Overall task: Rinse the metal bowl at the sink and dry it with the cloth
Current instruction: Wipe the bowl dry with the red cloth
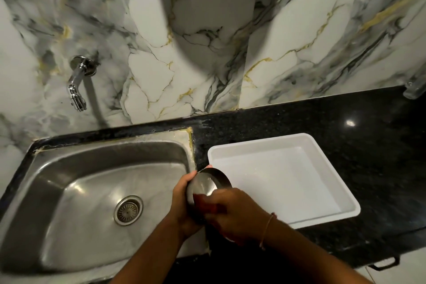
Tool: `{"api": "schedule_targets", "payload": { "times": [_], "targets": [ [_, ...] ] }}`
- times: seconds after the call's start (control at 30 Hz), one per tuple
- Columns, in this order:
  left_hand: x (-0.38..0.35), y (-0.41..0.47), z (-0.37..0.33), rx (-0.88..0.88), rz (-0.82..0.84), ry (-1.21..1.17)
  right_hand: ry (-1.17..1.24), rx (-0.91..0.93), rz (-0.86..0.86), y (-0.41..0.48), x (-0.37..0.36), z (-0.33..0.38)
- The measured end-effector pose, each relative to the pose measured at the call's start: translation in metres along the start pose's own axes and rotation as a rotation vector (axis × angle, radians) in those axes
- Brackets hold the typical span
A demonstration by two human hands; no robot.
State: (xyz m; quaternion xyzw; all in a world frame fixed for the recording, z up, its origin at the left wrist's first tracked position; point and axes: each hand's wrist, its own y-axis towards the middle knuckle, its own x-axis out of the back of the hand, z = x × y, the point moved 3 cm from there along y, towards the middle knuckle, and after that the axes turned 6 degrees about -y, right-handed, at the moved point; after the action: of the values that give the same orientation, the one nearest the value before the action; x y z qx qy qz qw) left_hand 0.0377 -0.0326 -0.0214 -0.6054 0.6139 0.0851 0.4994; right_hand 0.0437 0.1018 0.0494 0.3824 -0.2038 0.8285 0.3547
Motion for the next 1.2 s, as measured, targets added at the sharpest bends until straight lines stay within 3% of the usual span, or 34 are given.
{"api": "schedule_targets", "payload": {
  "times": [0.17,0.23,0.33,0.43,0.53,0.63,0.77,0.87,0.93,1.0,1.07,1.13,1.2],
  "targets": [
    [-0.001,-0.007,-0.006,0.021,0.011,0.139,-0.550,0.248,0.287,-0.002,0.013,-0.011],
    [-0.001,-0.007,-0.010,0.011,-0.008,0.134,-0.644,0.281,0.245,0.002,0.019,-0.007],
    [-0.001,-0.008,-0.018,-0.005,0.023,0.082,-0.684,0.304,-0.007,0.010,0.025,0.005],
    [0.005,-0.009,-0.020,0.023,0.008,0.037,-0.720,0.156,-0.120,0.020,0.013,0.014],
    [0.004,-0.011,-0.027,-0.043,-0.038,0.079,-0.661,-0.086,-0.039,0.022,0.003,0.007],
    [-0.004,-0.014,-0.028,-0.119,-0.035,0.115,-0.368,-0.279,0.107,0.015,-0.003,0.006],
    [-0.008,-0.019,-0.031,-0.159,-0.065,0.142,0.653,-0.648,0.208,0.013,-0.004,0.010],
    [-0.014,-0.021,-0.041,-0.145,-0.060,0.123,1.049,-0.690,0.232,0.011,0.002,0.019],
    [-0.014,-0.024,-0.050,-0.091,-0.112,0.112,1.151,-0.632,0.070,0.011,0.004,0.024],
    [-0.009,-0.027,-0.061,-0.076,-0.189,0.107,0.926,-0.475,-0.320,0.007,0.008,0.023],
    [0.002,-0.031,-0.071,-0.076,-0.270,0.108,0.360,-0.250,-0.677,-0.001,0.009,0.037],
    [0.004,-0.033,-0.073,-0.015,-0.296,0.114,-0.230,-0.055,-0.701,-0.003,0.001,0.059],
    [0.000,-0.033,-0.071,0.092,-0.265,0.048,-0.499,0.062,-0.581,0.003,-0.010,0.068]
  ]
}}
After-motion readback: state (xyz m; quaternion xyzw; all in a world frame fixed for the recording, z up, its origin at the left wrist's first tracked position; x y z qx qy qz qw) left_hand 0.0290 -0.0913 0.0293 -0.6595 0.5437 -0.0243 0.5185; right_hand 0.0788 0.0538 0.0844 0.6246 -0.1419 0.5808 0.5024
